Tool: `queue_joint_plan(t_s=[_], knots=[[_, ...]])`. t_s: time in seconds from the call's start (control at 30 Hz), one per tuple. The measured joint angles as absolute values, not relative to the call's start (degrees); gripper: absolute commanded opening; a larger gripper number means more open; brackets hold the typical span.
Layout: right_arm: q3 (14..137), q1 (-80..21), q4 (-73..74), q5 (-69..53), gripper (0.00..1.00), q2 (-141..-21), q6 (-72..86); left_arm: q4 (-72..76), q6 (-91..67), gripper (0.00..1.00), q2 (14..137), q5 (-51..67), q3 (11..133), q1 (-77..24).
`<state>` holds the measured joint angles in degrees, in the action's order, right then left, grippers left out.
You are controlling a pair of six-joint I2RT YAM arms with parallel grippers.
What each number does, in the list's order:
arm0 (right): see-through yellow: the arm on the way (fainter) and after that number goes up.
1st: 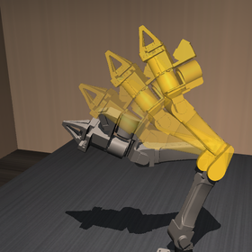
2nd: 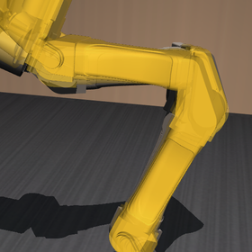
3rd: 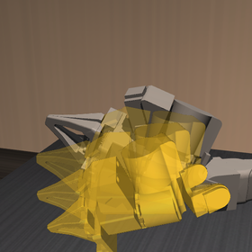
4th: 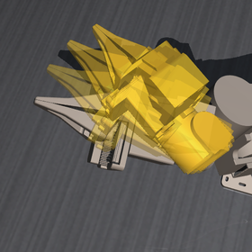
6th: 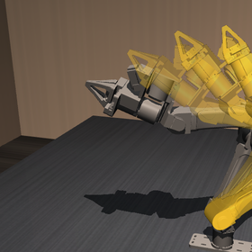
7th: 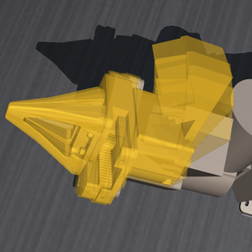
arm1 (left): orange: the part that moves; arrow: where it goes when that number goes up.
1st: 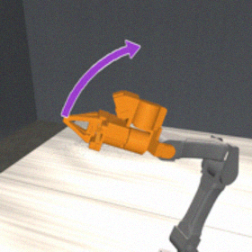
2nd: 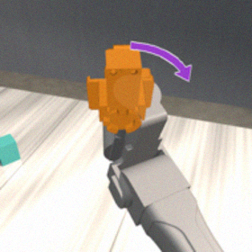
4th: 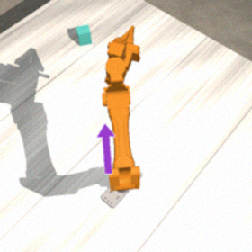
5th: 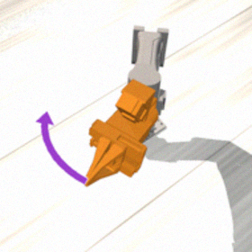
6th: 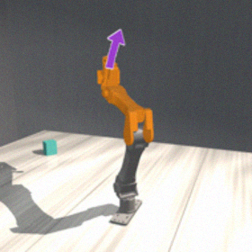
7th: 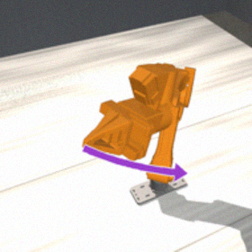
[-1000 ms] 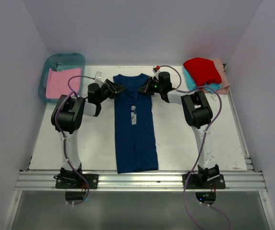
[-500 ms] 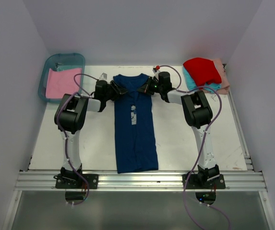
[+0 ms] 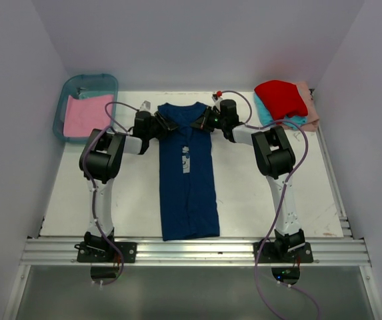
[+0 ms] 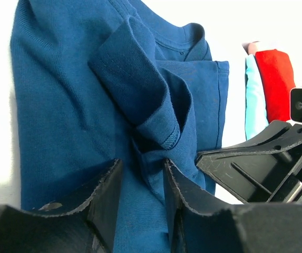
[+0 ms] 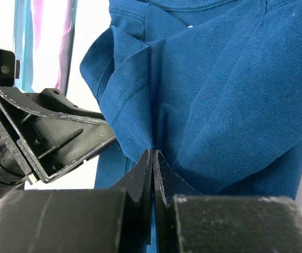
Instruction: Fold and stack the t-shirts
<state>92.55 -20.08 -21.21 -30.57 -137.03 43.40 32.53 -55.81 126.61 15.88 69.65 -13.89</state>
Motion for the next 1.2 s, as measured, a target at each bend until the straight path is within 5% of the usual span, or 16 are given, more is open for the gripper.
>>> queue_joint_plan(t_s=[0.37, 1.0, 1.07, 1.1, 1.2], knots=[[92.64, -20.08, -21.19, -30.59, 0.00, -137.03, 43.40, 33.74, -56.45, 0.04, 127.55, 16.71, 69.65, -13.91], [92.64, -19.92, -21.34, -31.18, 0.00, -137.03, 43.40, 34.11, -57.93, 0.00, 115.81, 19.14, 59.61, -13.96], [92.64, -19.97, -21.43, -31.70, 0.14, -137.03, 43.46, 33.89, -57.93, 0.00, 113.16, 19.14, 58.70, -14.06], [92.64, -20.08, -21.52, -32.23, 0.33, -137.03, 43.55, 33.58, -57.93, 0.00, 112.05, 19.14, 58.33, -14.13], [92.60, -20.16, -21.34, -32.23, 0.64, -137.03, 43.33, 32.42, -57.91, 0.00, 110.02, 19.18, 57.98, -14.15]])
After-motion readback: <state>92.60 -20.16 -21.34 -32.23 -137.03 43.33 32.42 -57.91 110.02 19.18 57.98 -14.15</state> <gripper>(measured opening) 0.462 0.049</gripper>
